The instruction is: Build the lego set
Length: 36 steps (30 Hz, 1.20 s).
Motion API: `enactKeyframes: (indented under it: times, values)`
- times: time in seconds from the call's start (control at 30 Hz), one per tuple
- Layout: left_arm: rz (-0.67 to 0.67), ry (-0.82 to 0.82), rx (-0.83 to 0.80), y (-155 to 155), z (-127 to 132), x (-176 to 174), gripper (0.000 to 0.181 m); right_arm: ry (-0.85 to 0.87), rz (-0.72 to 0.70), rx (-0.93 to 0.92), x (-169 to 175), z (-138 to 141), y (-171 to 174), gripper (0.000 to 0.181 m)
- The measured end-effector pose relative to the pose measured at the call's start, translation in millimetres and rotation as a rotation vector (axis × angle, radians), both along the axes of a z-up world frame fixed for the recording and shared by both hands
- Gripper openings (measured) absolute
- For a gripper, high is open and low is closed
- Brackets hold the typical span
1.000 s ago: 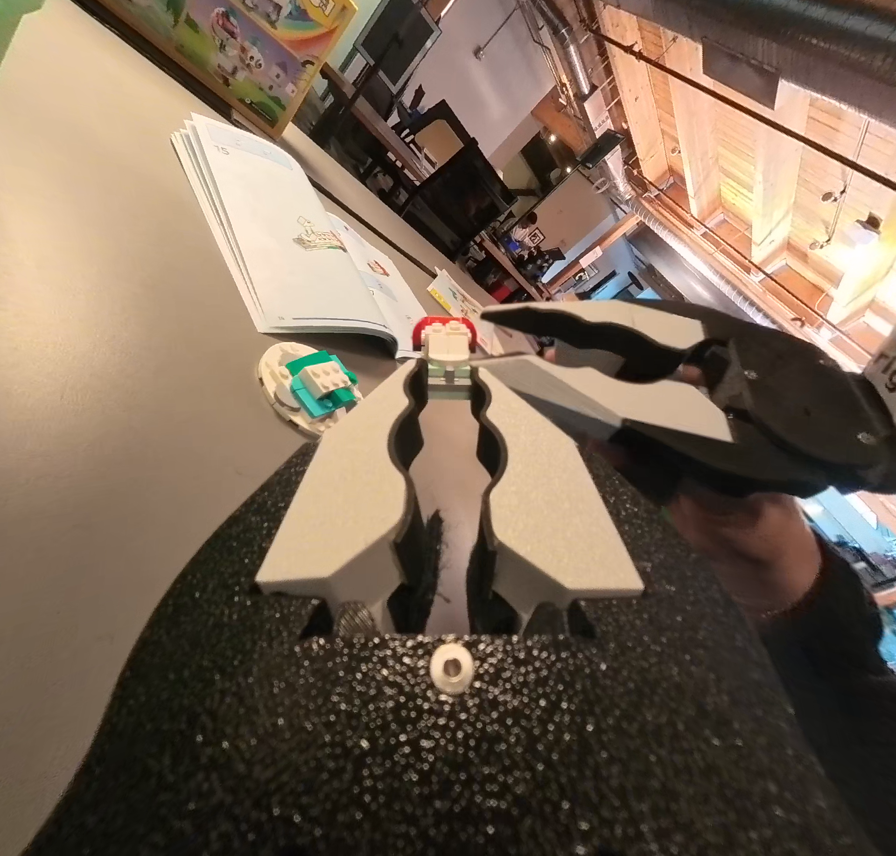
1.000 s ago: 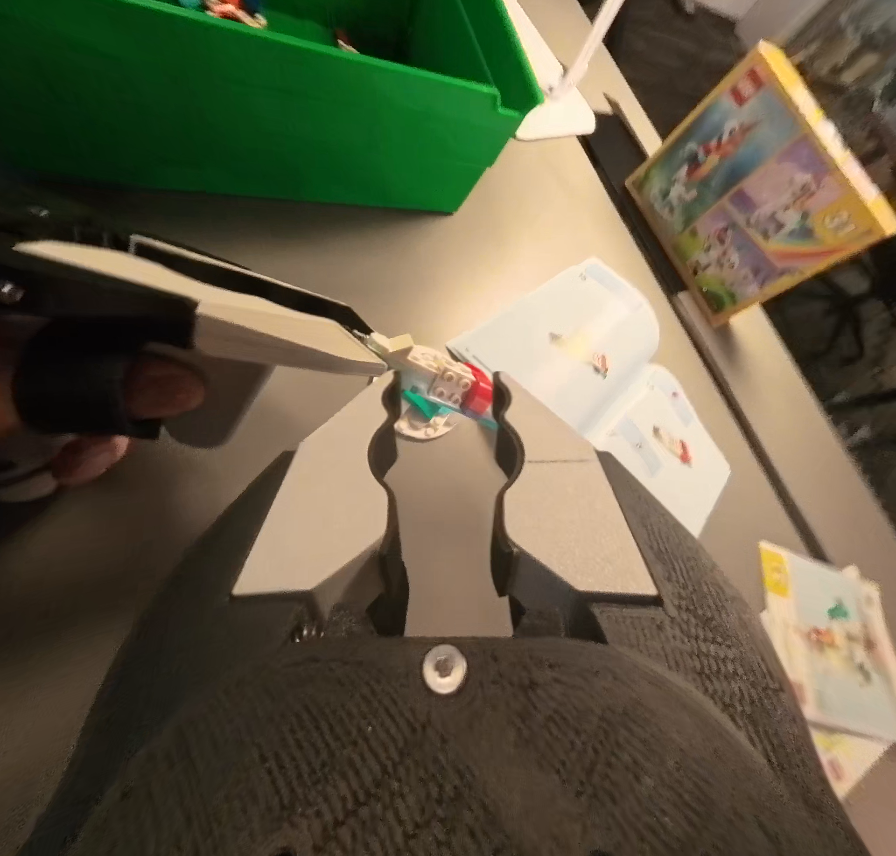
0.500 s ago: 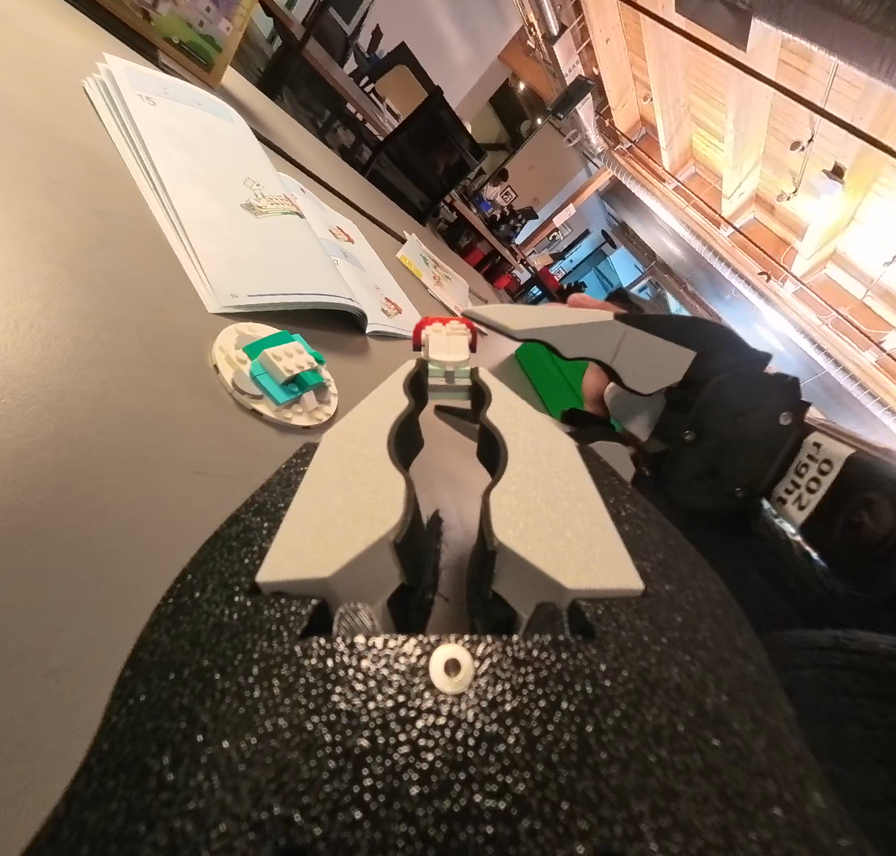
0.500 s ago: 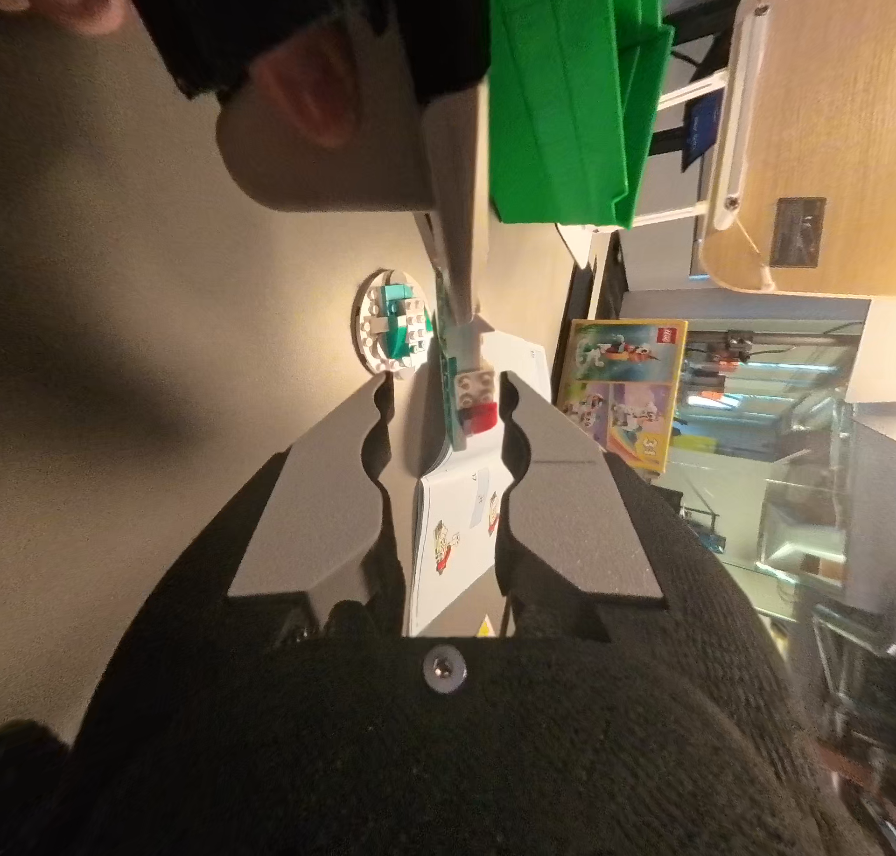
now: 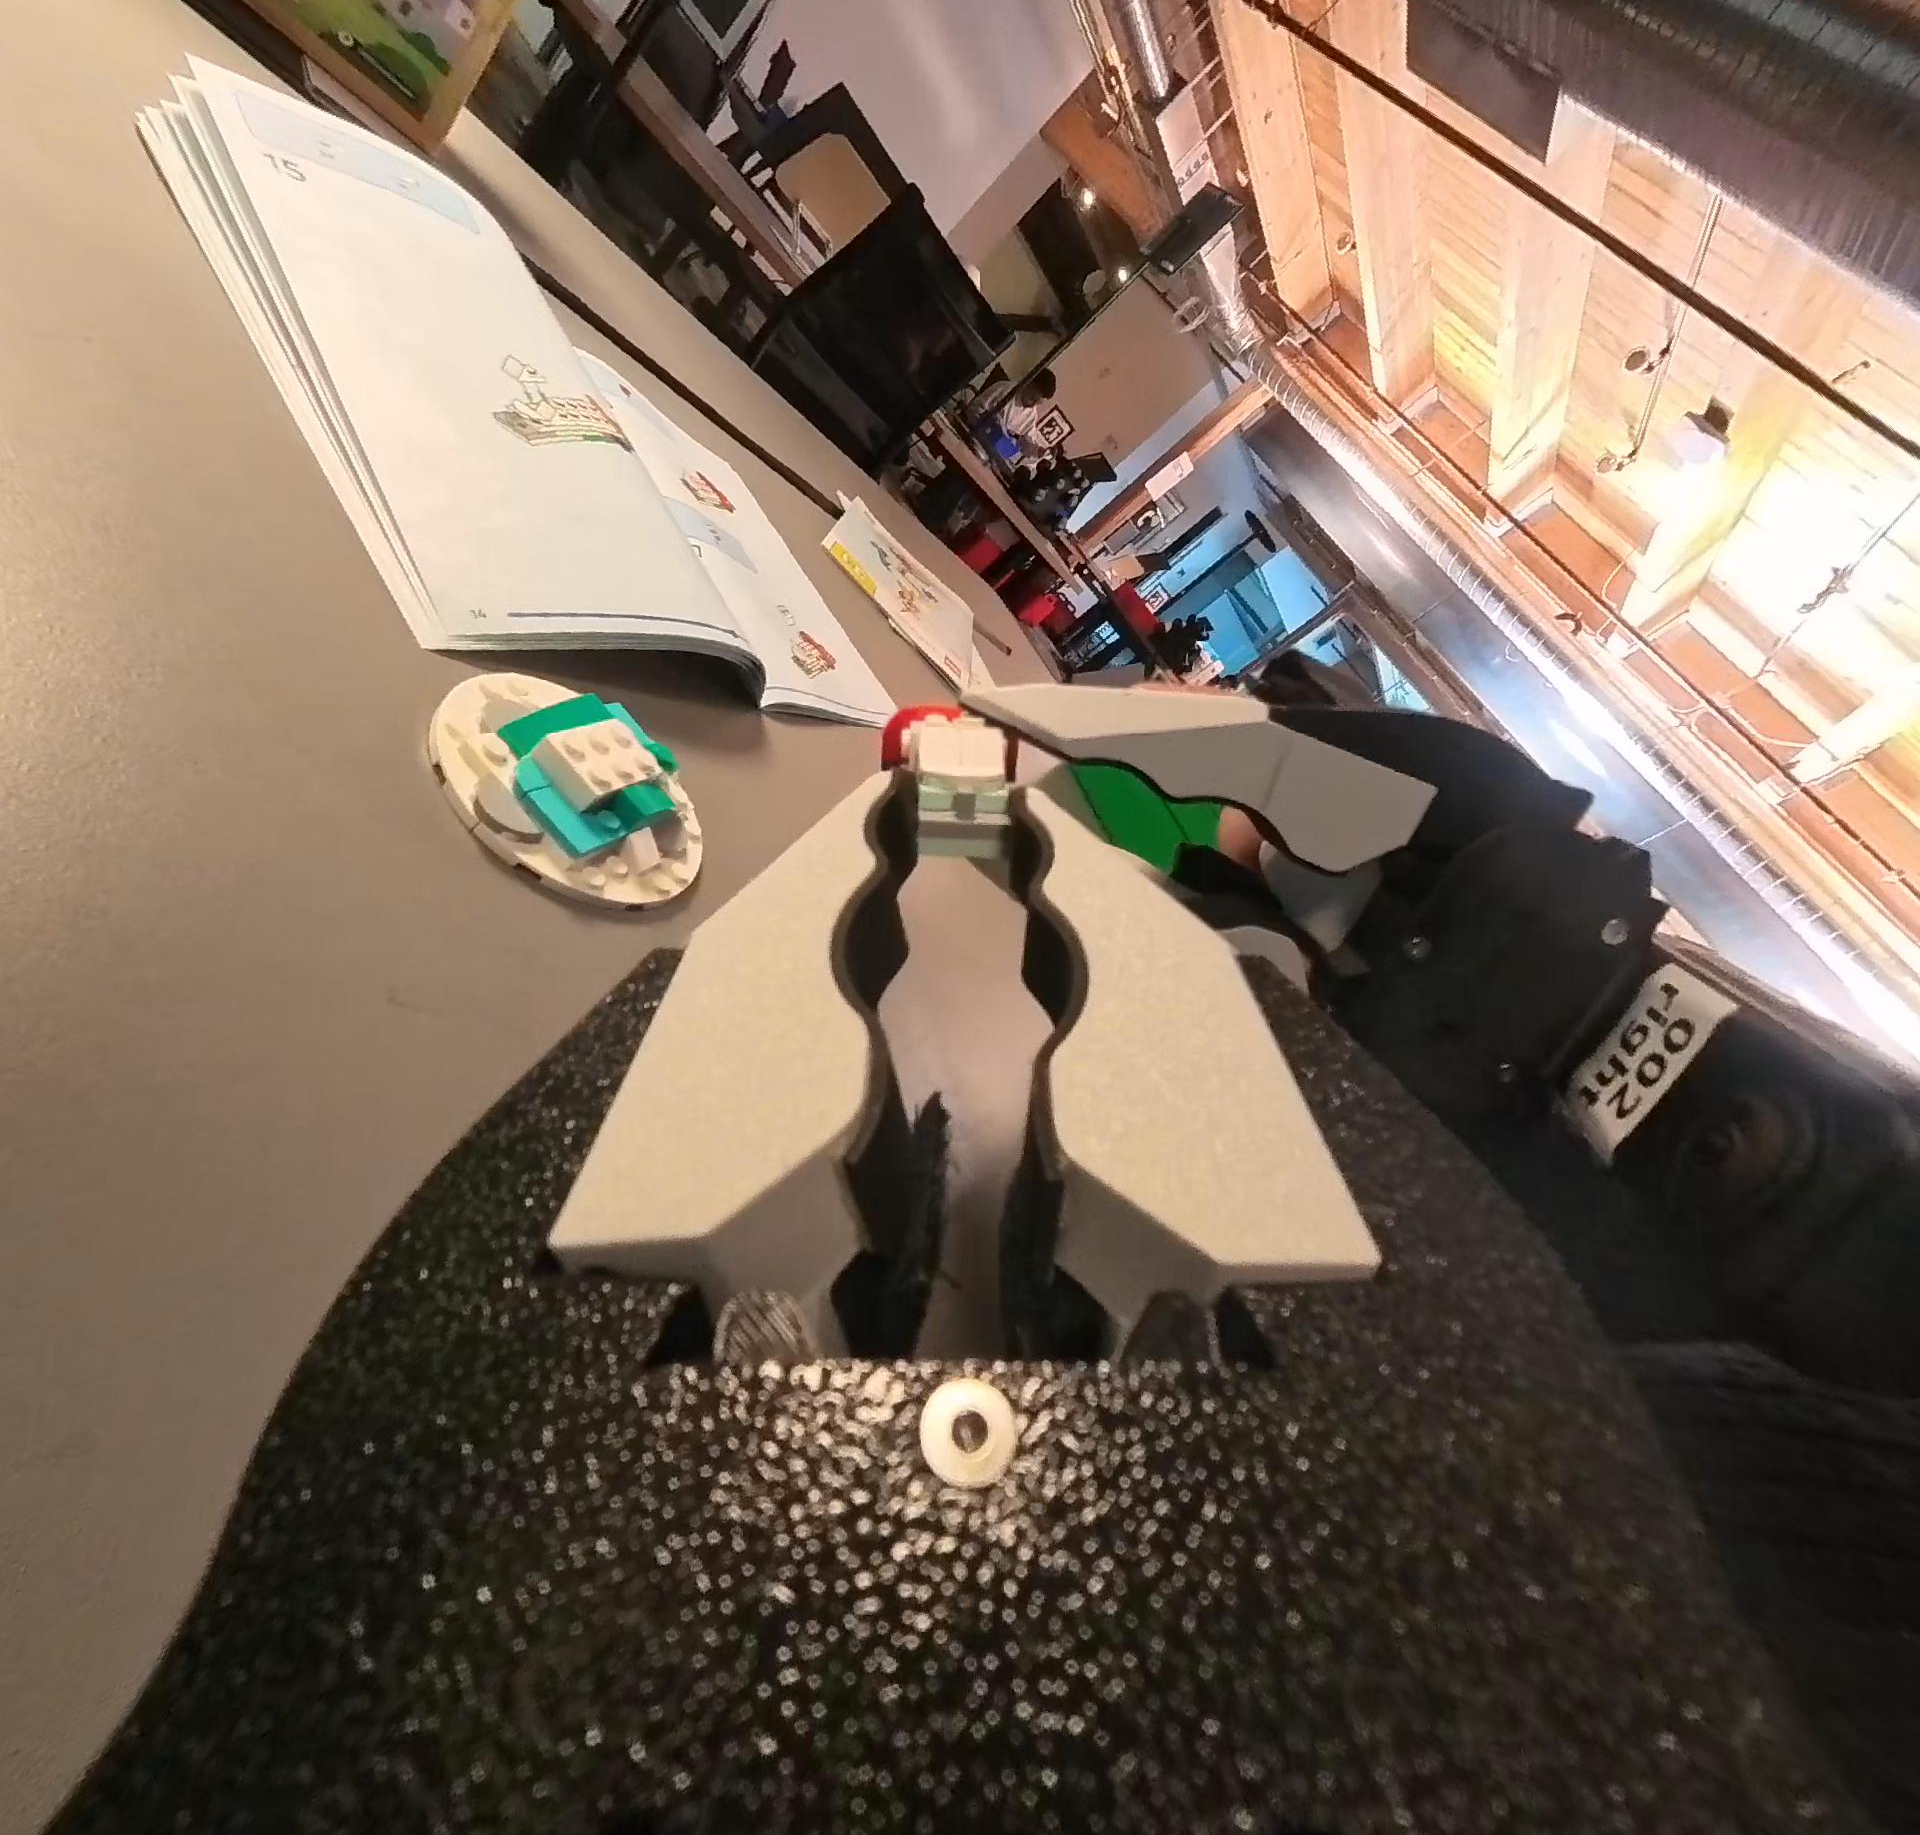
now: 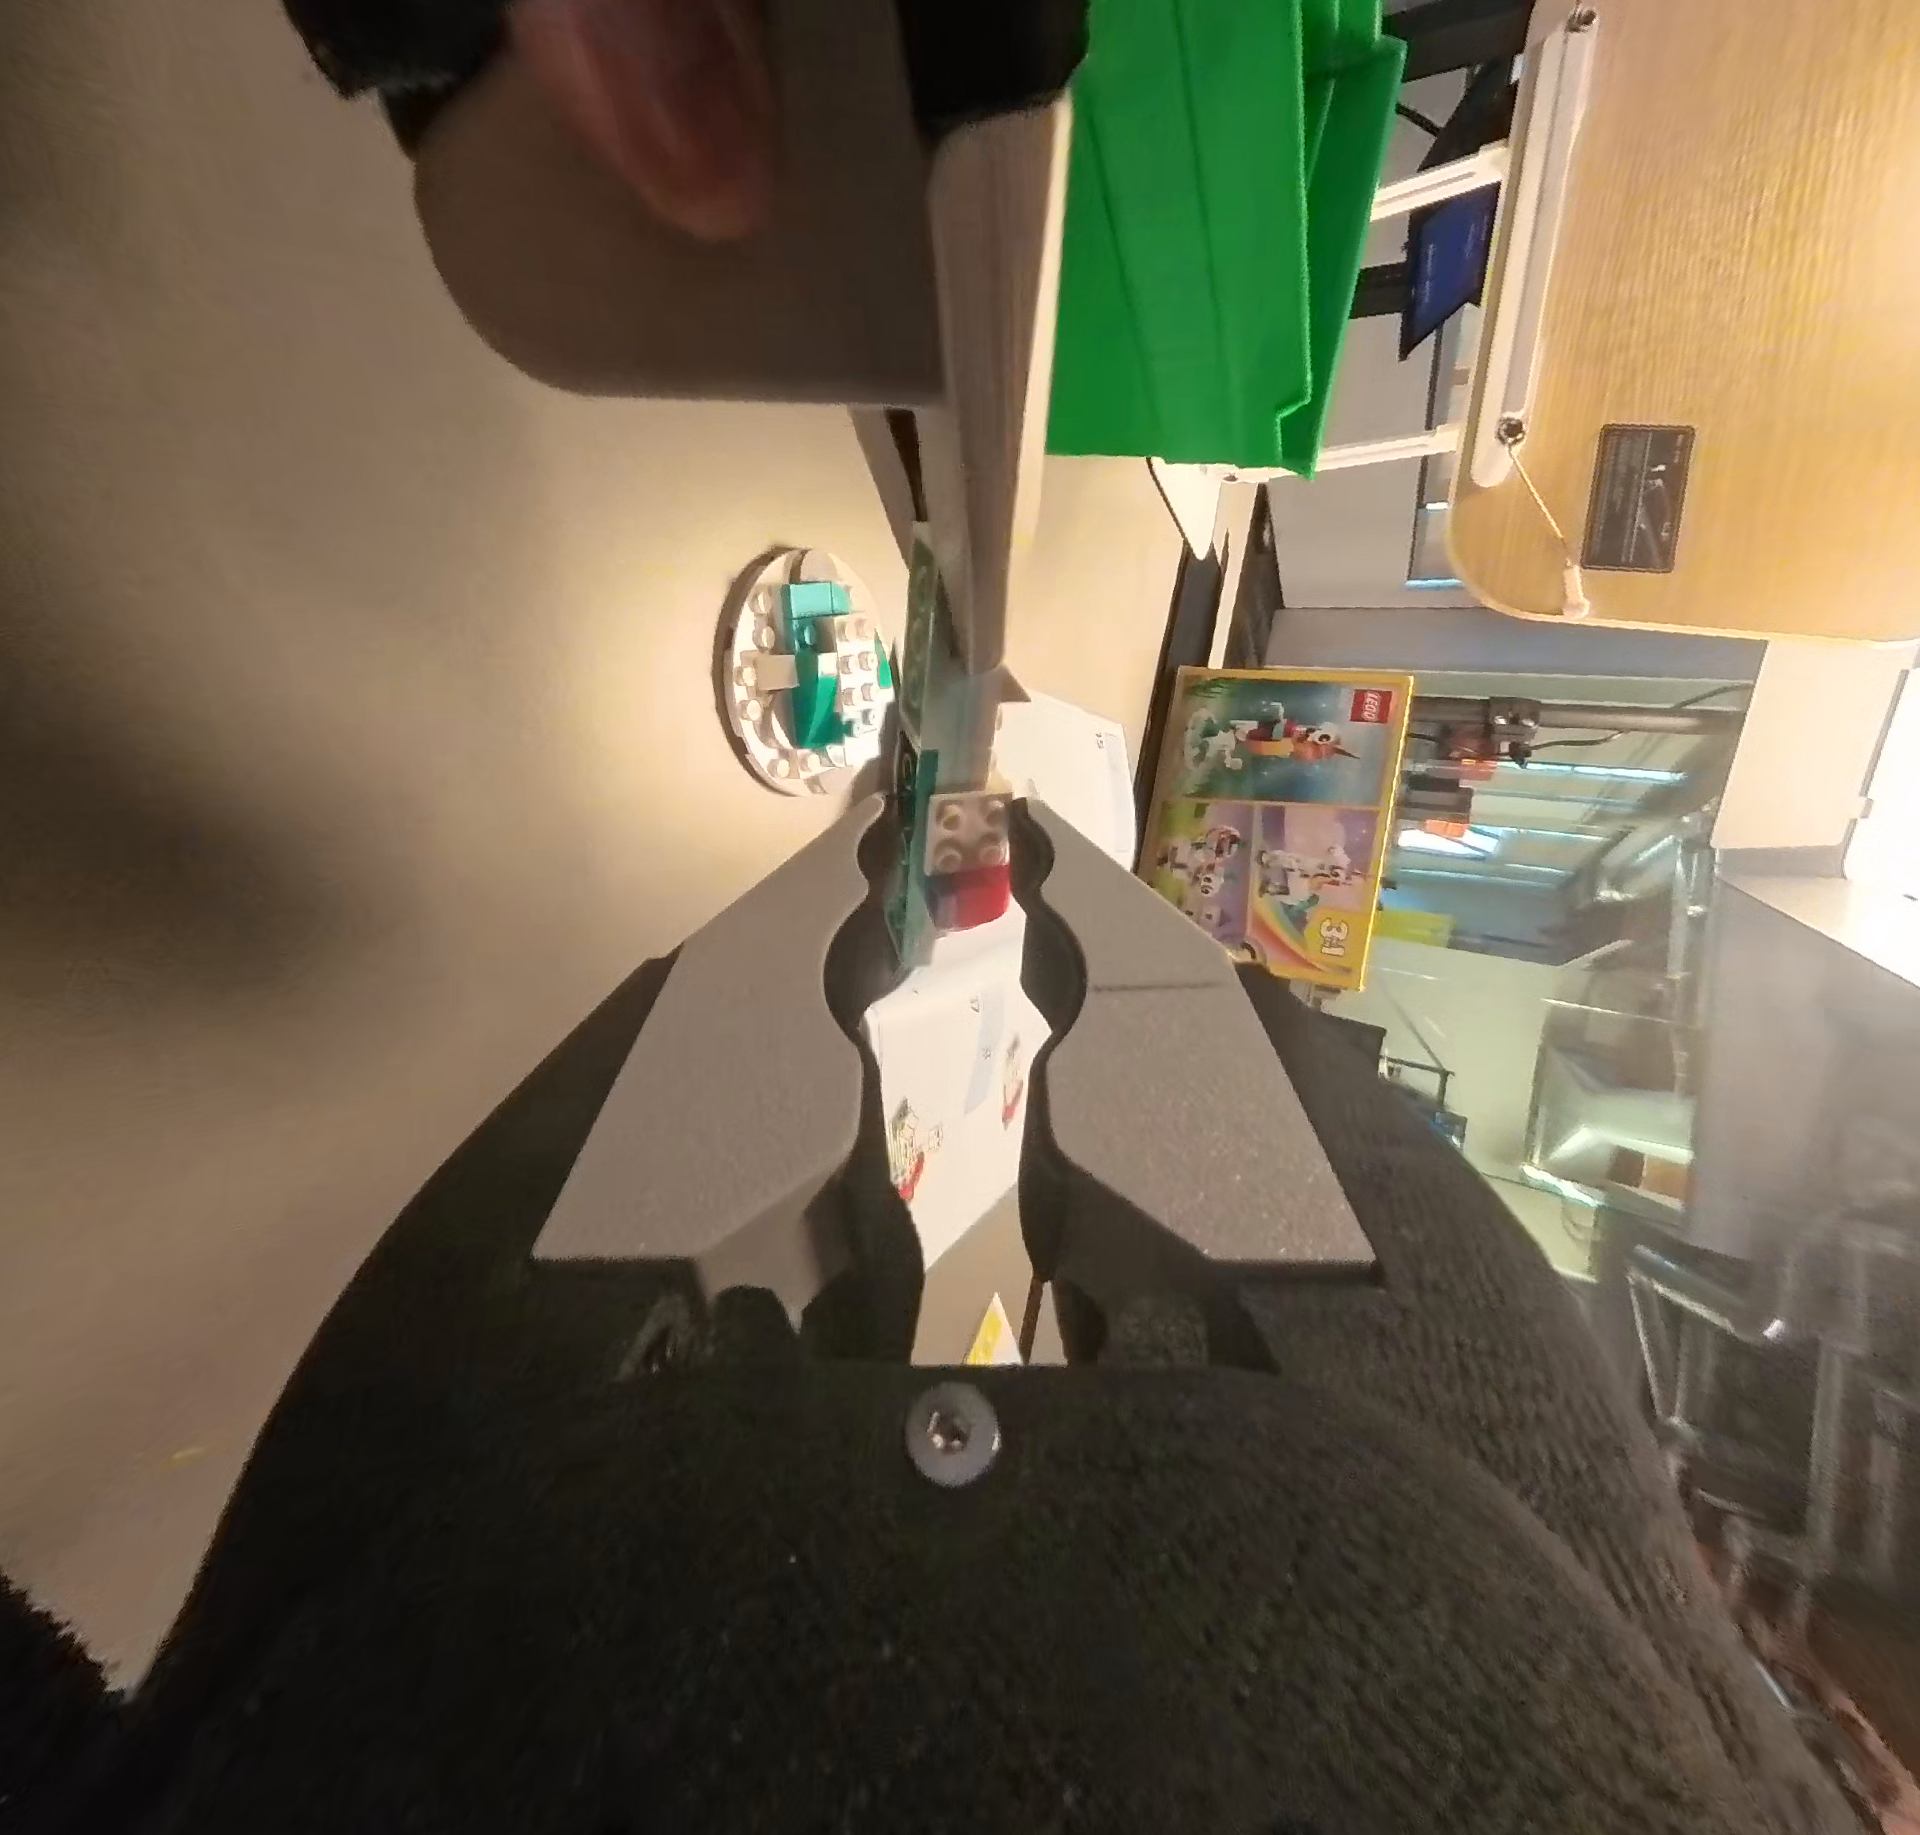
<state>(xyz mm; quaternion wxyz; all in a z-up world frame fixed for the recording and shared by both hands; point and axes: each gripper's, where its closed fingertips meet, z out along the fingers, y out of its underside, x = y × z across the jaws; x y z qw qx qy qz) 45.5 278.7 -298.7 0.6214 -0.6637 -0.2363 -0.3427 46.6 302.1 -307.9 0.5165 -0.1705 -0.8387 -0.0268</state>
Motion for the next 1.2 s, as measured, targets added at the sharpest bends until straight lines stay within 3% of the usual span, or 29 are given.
enactKeyframes:
  times: [0.43, 0.57, 0.6, 0.7, 0.87, 0.97, 1.07, 1.13, 1.2]
  values:
    - [-0.040, 0.055, 0.011, 1, 2, 8, 0.015, -0.007, 0.035, -0.010, 8, 4, 0, 0.016]
    - [-0.031, 0.098, 0.032, 0, 7, 5, 0.015, 0.069, 0.036, -0.087, 6, 9, -2, 0.017]
    - [-0.034, 0.120, 0.039, -1, 9, 5, 0.015, 0.093, 0.038, -0.111, 7, 11, -2, 0.025]
    - [-0.036, 0.240, 0.045, -2, 12, 6, 0.015, 0.094, 0.056, -0.318, 19, 9, -8, 0.049]
    - [-0.175, 0.422, 0.212, -11, 36, 29, 0.015, 0.076, 0.133, -0.969, 48, 34, -13, 0.054]
    - [-0.307, 0.449, 0.343, -20, 51, 51, 0.015, -0.012, 0.247, -1.257, 68, 54, -22, 0.054]
    - [-0.406, 0.446, 0.406, -28, 55, 65, 0.015, -0.127, 0.337, -1.391, 84, 62, -35, 0.048]
    - [-0.455, 0.463, 0.429, -31, 56, 72, 0.015, -0.170, 0.355, -1.395, 90, 59, -38, 0.032]
    - [-0.479, 0.465, 0.436, -32, 56, 77, 0.015, -0.189, 0.349, -1.388, 93, 55, -38, 0.032]
